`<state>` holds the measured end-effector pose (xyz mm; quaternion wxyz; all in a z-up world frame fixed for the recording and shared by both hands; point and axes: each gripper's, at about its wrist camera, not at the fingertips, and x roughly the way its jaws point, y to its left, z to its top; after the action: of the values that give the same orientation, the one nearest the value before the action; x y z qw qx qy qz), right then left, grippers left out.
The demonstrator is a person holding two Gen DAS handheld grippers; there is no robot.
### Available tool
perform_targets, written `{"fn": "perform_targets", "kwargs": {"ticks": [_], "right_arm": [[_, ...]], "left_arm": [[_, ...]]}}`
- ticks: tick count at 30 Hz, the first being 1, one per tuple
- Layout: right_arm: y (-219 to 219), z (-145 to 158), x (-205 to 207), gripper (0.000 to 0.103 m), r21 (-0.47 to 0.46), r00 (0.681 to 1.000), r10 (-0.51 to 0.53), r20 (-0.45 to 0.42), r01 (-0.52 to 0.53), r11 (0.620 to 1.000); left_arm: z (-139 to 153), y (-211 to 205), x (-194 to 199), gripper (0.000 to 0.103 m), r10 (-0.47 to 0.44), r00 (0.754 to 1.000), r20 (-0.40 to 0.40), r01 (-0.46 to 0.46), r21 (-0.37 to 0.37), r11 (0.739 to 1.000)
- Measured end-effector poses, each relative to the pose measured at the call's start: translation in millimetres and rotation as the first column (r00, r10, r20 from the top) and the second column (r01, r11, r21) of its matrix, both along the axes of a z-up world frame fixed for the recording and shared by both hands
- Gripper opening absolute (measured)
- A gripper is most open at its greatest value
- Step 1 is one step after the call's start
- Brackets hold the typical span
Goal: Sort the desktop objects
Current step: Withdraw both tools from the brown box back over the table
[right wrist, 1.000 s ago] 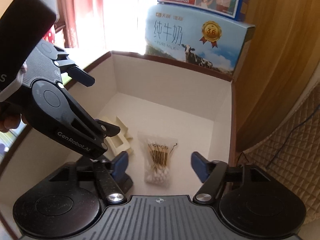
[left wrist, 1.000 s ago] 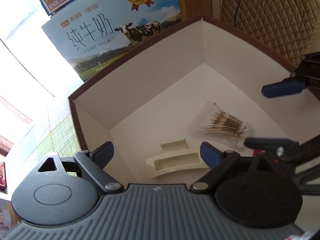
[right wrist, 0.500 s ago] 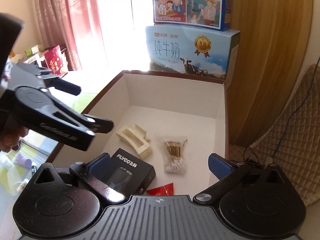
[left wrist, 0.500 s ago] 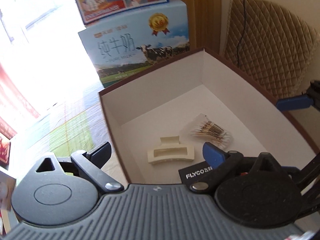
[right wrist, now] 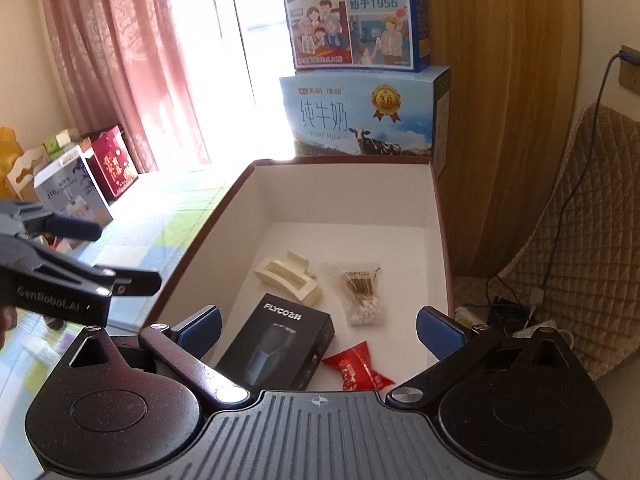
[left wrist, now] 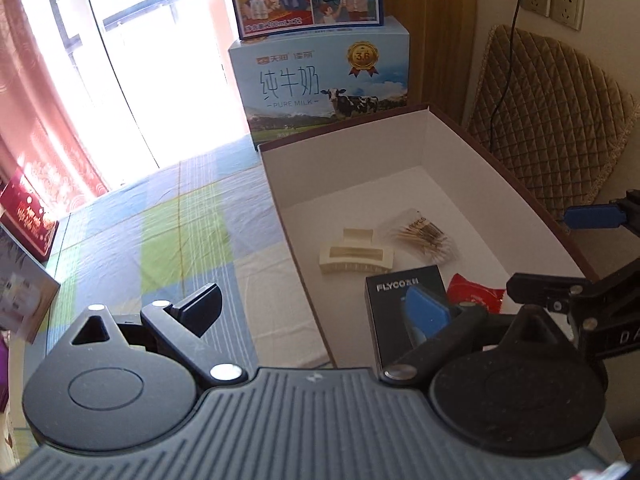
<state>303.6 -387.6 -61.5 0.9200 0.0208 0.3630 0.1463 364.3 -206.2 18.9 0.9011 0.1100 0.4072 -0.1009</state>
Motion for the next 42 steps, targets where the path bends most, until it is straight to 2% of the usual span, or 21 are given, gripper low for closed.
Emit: {"fn": "perform_targets", "kwargs": {"ticks": [7,25,42], "right_arm": [[6,10,-29,0.101,0.022,1.0,-0.009,0.013,0.008,1.0],[50,15,-93,0.101,0.023,0.999,0.048,-0.014,-0.048,0.999],[107,-6,-125,0.101,0.019,0.982,0.161,-0.099,-0.16,0.987]], "left_arm": [[10,12,-38,0.098,0.05,0.999,0.006,-0.05,-0.011,0.999],[25,51,-118,0.099,0.087,0.996,0.013,-0.087,-0.044,0.995],[13,115,-174,0.099,0.193,0.981,-0.036,-0.194,-0.039,0.98]]}}
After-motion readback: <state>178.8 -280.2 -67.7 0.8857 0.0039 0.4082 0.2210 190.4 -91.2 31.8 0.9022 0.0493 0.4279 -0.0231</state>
